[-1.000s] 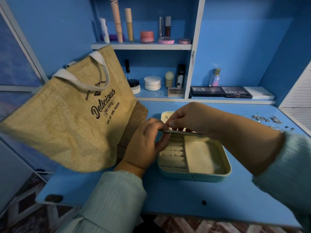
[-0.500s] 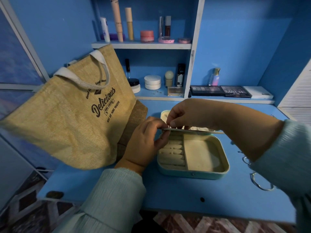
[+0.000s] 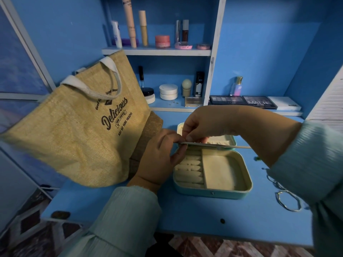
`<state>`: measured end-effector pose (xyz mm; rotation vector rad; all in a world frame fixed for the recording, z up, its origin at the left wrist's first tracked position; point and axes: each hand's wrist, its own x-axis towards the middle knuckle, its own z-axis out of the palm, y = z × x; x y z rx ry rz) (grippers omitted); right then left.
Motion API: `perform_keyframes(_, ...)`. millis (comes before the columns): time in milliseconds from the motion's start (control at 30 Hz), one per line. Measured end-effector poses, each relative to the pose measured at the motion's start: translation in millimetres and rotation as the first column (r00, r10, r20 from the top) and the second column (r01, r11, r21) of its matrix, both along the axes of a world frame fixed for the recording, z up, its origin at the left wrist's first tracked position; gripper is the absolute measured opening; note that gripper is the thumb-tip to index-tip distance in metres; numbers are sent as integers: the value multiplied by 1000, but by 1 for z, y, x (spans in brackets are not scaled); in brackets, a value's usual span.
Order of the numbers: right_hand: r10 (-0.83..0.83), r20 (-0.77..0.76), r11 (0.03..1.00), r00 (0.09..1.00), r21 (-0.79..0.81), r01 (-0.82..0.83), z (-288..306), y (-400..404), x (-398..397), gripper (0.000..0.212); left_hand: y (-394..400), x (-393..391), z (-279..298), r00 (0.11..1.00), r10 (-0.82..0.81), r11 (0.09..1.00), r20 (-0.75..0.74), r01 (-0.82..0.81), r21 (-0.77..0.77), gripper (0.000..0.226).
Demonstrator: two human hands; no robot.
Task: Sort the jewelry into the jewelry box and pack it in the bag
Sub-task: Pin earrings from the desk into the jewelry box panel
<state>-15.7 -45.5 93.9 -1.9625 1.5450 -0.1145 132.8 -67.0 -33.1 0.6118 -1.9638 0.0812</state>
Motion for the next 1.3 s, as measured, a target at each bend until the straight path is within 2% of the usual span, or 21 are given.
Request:
perform_keyframes(167, -3, 29, 1000, 1000, 3, 3, 3, -1, -3, 11, 0, 0, 3, 999, -20, 1000, -33, 20, -8, 17)
perform_keyframes(467, 102, -170, 993, 980, -48, -111, 6, -1, 3, 13, 0, 0, 2, 999, -7, 999, -46, 6, -33, 19)
perform_keyframes(633, 119, -196, 990, 973, -53, -132, 8, -3, 4, 11, -1, -1, 2, 998, 3, 1000, -58, -4, -22, 17)
perform_keyframes(967, 99, -122, 991, 988, -76, -109, 7, -4, 4, 20, 1, -1, 3, 997, -26, 1000, -78, 25, -17, 16)
perform_keyframes(1100, 61, -84, 992, 995, -103, -70, 3, -2, 3, 15, 1, 0, 3, 996, -29, 999, -84, 31, 24, 17)
perform_keyframes(1233, 8, 45, 994, 999, -109, -3, 3, 4, -4, 16, 0, 0, 1, 995, -39, 995, -93, 47, 90, 17)
perform_keyframes(1300, 2, 37, 992, 999, -123, 3, 5, 8, -10, 12, 0, 0, 1, 995, -37, 994, -91, 45, 97, 18)
